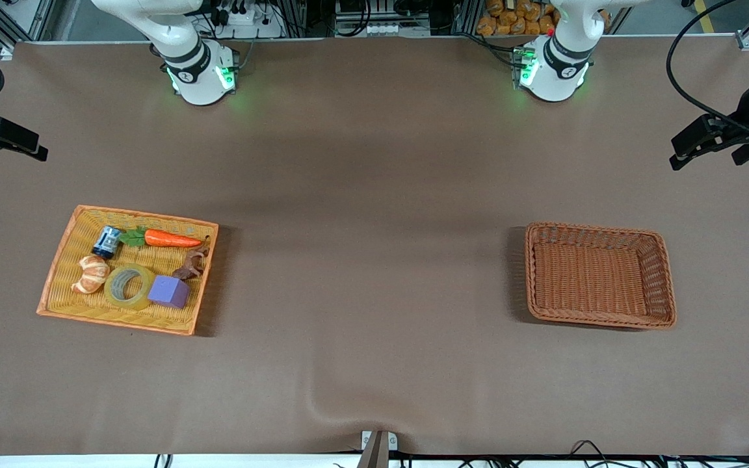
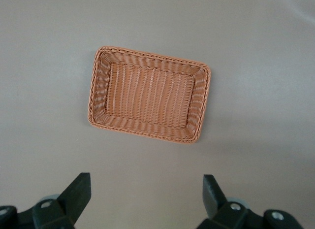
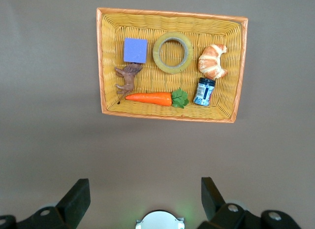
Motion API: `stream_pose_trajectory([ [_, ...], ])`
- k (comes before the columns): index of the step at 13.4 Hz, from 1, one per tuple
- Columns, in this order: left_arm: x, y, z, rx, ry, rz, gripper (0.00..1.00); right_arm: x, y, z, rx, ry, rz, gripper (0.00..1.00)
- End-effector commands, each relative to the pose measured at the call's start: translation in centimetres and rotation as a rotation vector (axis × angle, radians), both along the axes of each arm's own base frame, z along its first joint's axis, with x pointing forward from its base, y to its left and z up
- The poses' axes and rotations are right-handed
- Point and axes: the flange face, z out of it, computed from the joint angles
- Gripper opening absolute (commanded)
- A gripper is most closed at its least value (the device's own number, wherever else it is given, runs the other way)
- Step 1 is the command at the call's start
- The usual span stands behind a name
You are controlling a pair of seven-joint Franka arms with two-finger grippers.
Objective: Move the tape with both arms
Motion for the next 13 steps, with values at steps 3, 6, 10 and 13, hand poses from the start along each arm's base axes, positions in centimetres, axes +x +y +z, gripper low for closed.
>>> stream_pose_trajectory([
  [3, 0.5, 0.4, 0.3, 0.021, -0.011, -0.014, 1.0, -0.2, -0.1, 0.5, 0.012, -0.008, -0.015, 1.0],
  [6, 0.5, 2.0, 0.3, 0.028, -0.009, 0.01, 1.0, 0.1, -0.9, -0.1, 0.012, 0.003, -0.038, 1.0],
  [10, 0.7, 1.7, -0.2, 0.018, -0.007, 0.007, 1.0, 1.3, -2.6, -3.0, 0.013, 0.049, -0.065, 1.0],
  [13, 0.7, 1.6, -0.4, 0.019, -0.007, 0.005, 1.0, 4.9, -2.2, -8.6, 0.008, 0.046, -0.035, 1.0],
])
